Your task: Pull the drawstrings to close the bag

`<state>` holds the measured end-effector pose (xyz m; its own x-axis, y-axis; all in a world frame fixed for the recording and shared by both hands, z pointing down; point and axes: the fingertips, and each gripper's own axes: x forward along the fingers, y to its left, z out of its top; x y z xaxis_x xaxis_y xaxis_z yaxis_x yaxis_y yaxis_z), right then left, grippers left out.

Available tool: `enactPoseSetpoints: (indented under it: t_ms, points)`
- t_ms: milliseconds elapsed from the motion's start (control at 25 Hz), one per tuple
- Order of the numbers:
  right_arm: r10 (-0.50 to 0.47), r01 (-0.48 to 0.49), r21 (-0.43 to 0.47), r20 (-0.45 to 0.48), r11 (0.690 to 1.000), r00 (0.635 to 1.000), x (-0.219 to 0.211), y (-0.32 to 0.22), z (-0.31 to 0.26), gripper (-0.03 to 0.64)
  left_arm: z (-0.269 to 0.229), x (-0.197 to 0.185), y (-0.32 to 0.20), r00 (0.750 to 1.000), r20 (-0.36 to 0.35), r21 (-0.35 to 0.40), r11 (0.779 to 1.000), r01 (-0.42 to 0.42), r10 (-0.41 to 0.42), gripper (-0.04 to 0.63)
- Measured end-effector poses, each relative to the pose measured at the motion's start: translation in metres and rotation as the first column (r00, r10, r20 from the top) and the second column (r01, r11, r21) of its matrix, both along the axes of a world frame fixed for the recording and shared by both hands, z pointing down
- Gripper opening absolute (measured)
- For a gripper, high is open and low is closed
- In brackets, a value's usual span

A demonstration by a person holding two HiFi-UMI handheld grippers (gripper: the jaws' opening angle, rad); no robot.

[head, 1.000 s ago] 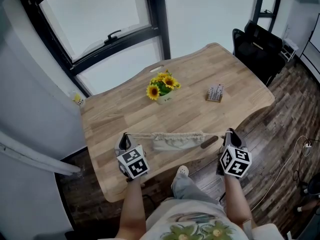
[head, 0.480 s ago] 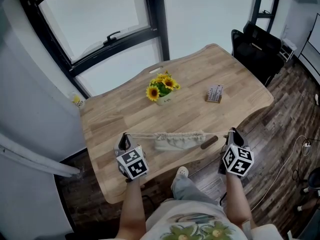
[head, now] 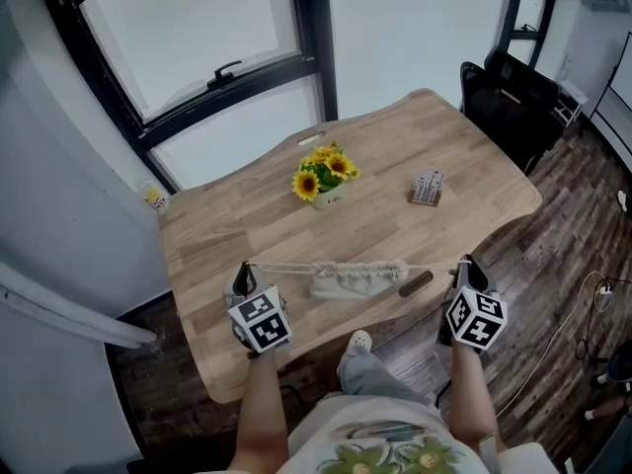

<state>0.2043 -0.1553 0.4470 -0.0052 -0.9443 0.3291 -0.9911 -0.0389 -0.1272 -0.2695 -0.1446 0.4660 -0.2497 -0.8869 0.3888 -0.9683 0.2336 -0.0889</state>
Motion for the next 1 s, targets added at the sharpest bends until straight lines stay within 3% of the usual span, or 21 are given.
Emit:
enactPoseSetpoints:
  t_ms: [600,1000]
  points:
    - [0.085,-0.083,-0.025,0.081,0.996,0.993,0.030,-0.001,0.007,0.005,0.007,-0.022,-0.001,0.999,-0.007,-0.019,0.999,0.049,-0.049,0.017]
    - [0.152,-0.150,-0.031,0.111,0.988,0.982,0.065,-0.002,0.010,0.005,0.009,-0.032,0.003,0.991,-0.105,-0.007,0.996,0.085,-0.085,0.031]
